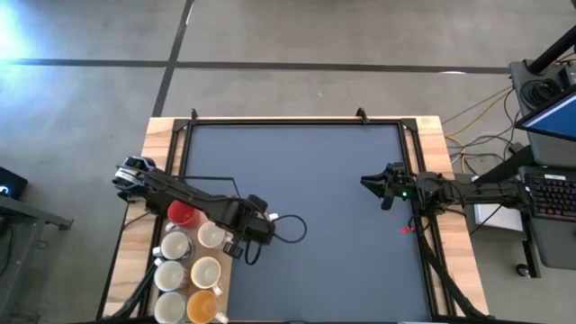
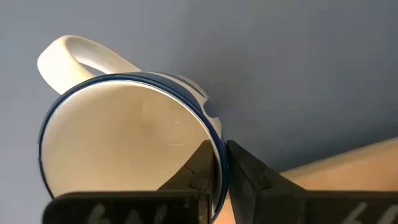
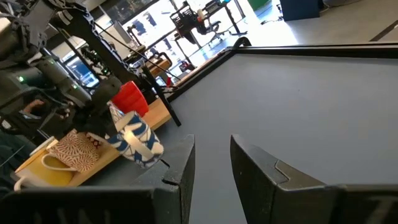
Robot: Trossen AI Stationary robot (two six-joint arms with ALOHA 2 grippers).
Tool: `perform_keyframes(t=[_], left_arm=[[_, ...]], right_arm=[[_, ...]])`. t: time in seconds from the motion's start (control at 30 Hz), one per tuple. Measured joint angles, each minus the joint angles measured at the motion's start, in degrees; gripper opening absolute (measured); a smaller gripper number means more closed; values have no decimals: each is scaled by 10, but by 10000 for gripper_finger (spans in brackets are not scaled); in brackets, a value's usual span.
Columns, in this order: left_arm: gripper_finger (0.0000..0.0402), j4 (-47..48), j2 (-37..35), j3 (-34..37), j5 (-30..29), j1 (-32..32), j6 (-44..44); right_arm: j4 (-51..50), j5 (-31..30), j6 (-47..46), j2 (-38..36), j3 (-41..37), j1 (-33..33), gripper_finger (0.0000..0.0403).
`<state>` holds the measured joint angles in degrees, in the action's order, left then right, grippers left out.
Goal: Place coffee mugs
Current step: Put the patterned blue mug on the shelf
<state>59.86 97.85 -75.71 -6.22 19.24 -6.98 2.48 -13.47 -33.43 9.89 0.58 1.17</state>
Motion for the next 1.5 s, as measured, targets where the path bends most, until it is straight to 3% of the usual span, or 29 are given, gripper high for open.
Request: perform_keyframes(t=[0.23,0.7,1.13,1.5], left_arm=[[8,64,-28,-29,-8,-9,11],[8,172,-159,-20,-9,-33,25],[8,133,-289,150,31,-33,99],[9,121,-331,196,68,-17,152]], right_arm=[[0,0,0,0,0,0,91],[0,0,0,0,0,0,91],[0,0,0,0,0,0,91],[0,0,0,0,0,0,91]])
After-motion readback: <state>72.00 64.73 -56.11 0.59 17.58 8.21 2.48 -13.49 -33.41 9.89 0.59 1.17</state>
